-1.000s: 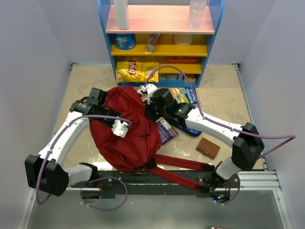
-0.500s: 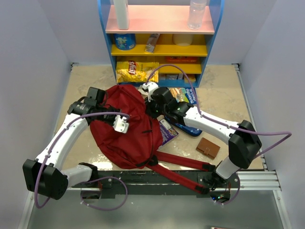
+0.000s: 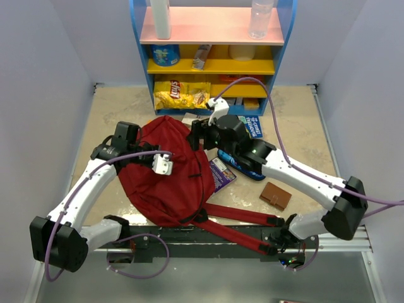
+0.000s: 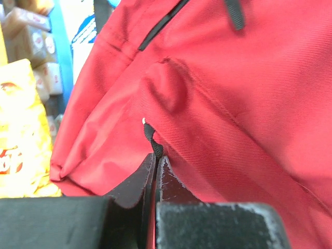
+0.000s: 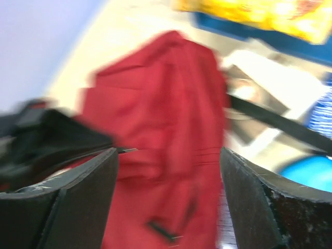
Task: Pack the student bag
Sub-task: Unzip the student bag at the center of the board.
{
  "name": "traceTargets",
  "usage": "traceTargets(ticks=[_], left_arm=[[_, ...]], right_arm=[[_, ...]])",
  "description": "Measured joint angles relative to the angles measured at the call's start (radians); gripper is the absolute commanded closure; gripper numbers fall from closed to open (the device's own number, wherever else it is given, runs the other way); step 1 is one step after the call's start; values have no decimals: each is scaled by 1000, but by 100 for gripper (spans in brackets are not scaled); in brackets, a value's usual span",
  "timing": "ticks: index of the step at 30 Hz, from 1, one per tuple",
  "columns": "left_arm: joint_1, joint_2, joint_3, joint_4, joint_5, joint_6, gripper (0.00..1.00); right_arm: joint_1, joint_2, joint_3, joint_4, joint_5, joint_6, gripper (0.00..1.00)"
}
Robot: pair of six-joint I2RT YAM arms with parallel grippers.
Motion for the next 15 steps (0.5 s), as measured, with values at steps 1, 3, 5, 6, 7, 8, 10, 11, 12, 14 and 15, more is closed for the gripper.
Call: traceTargets(ticks=[1,3,5,6,7,8,10,11,12,14,15], left_arm=[[0,-3,-7,21,-5,-15,100],[0,-6,-20,52,-11,-36,100],[0,-6,-27,66,-15,-48,100],[0,-7,-29,73,-16,-51,100],[0,-7,-31,79,-18,-56,100],[0,-7,-31,82,-19,-59,100],[0,-8,-32,87,-19,-65,100],[0,-8,-32,88,-20,-66,100],[0,-8,-32,88,-21,-66,100],[0,-8,-32,88,-23,-66,100],[0,-8,-32,88,-23,-66,100]], right_arm=[[19,-25,-18,27,-5,24,25],[61,-47,-51,78,-13,65,27],[94,-36,-79,115,-24,98,30],[113,-21,-106,144,-30,116,31],[124,-7,-124,156,-35,126,34],[133,11,-148,169,-40,135,35],[138,44,-189,180,-47,146,38],[138,59,-203,180,-48,148,39],[137,73,-211,178,-49,147,41],[136,85,-214,180,-48,139,43],[135,85,-214,183,-46,134,44]])
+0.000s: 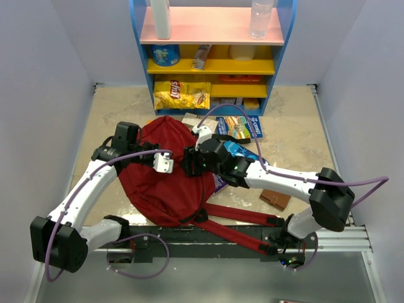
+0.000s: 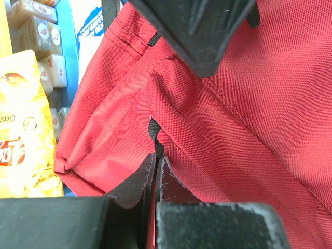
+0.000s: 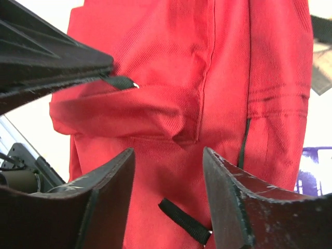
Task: Pack the student bag
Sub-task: Unzip the student bag at the center of the board.
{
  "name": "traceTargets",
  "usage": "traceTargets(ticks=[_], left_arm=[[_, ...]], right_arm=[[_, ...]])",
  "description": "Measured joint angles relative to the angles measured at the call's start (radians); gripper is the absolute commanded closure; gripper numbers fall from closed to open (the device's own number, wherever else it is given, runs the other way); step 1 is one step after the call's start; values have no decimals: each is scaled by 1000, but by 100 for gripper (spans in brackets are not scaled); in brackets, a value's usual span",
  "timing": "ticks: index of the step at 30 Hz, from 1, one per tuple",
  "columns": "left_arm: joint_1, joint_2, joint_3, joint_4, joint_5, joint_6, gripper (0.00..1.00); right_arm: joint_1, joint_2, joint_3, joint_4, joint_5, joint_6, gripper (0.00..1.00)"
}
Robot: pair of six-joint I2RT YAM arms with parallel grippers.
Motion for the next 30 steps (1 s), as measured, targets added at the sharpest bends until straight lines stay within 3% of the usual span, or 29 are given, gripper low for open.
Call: traceTargets(ticks=[16,20,21,30], left_arm=[[0,0,0,-13,0,2,100],[0,0,0,-16,1,3,100],[0,0,0,-16,1,3,100],[0,0,0,-16,1,5,100]], right_arm=[[0,90,53,51,22,-69,64],[0,95,55,50,29,-81,87],[-1,95,56,50,35,-84,100],[-1,93,56,51,59,-92,100]])
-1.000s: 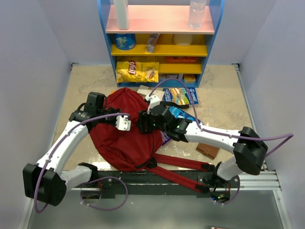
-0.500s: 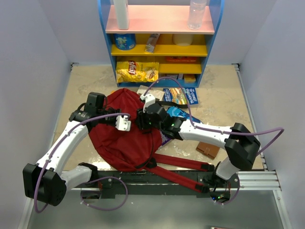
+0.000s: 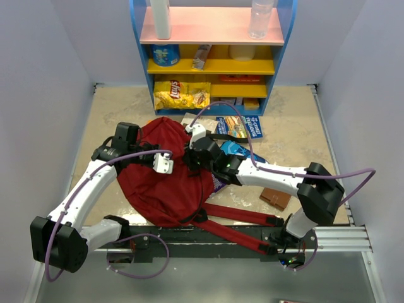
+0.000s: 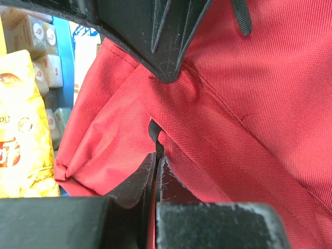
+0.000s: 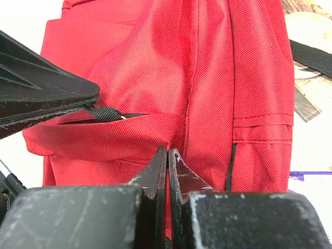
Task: Pack the student bag
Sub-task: Unzip the student bag at the center of the board.
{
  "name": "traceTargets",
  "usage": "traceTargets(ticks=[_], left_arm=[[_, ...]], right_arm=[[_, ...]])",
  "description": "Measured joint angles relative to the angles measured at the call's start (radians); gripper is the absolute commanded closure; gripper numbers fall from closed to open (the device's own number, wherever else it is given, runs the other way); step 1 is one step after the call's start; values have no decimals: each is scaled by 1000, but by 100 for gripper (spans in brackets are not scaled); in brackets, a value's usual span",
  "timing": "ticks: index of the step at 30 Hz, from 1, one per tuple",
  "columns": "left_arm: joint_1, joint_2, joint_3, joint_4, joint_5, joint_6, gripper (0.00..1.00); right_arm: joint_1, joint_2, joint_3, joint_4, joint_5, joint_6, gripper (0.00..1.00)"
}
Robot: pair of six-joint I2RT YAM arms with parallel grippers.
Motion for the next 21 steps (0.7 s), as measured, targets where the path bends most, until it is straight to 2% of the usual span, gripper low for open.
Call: traceTargets(ticks=[6,14,21], left_arm=[[-1,0,-1,-1,-8,16,100],[-3,-2,-35,-7,-45,34,100],[-3,-3,-37,-59,-57,51,100]], right_arm=[[-10,-29,-26,6,13,-1,100],[-122,-95,-64,-4,-19,-22,100],[-141,-91,-66,-5,-34,-41,100]])
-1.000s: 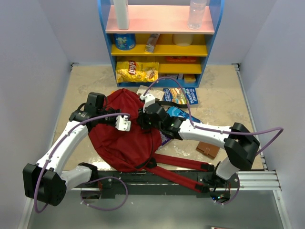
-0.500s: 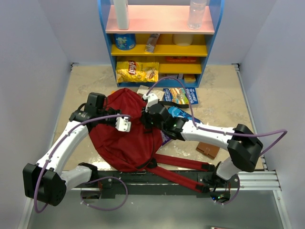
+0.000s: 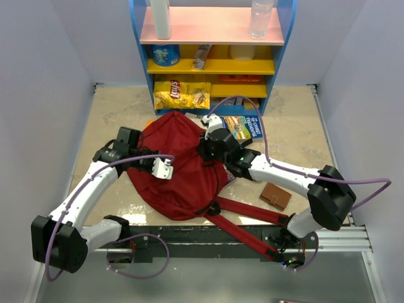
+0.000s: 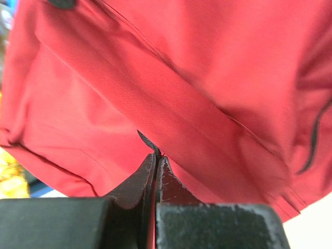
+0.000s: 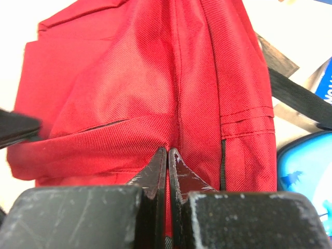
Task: Pack the student bag
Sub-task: Unzip the student bag at the center of the board.
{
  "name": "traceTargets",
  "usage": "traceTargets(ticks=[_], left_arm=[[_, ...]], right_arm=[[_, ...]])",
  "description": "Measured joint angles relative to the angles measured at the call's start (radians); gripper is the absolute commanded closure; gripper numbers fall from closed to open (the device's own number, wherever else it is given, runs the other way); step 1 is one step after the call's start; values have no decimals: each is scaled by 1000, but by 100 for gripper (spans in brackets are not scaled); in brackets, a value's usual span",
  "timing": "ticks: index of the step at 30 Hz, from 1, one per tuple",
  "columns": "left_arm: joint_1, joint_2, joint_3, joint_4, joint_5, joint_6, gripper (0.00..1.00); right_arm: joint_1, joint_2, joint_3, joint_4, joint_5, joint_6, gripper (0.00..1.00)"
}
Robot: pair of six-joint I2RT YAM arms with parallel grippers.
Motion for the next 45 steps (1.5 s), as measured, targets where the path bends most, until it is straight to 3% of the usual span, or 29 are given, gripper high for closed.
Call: traceTargets(ticks=[7,13,14,16,17,18,20,23,28,31,38,40,45], left_arm=[[35,-28,0,-121,-69,2,100],[226,-26,3,-241,-69,43,100],[240,-25,3,-257,-66,49,100],[246,-30,3,-281,-50,59,100],[247,-35,3,-290,-40,67,100],[248,-44,3,-296,-30,72,100],[251,-61,3,-307,-3,76,100],[251,-66,4,-315,41,77,90],[252,-61,4,-332,88,79,87],[252,-63,4,-335,103,79,85],[253,-98,3,-333,124,79,80],[254,-98,3,-334,125,79,75],[254,-98,4,-321,123,37,75]], right_arm=[[-37,60,0,1,30,-3,100],[-50,82,0,13,40,-4,100],[-49,82,0,18,36,-4,95],[-49,82,0,20,25,-6,74],[-49,82,0,20,21,-6,57],[-49,82,0,18,22,-11,49],[-46,81,8,8,30,-16,38],[-23,81,46,-5,58,-25,32],[57,114,190,-1,68,-66,33],[80,165,273,10,43,-89,39],[113,385,526,-137,153,-126,48],[140,425,555,-182,193,-132,53],[184,441,528,-264,226,-139,64]])
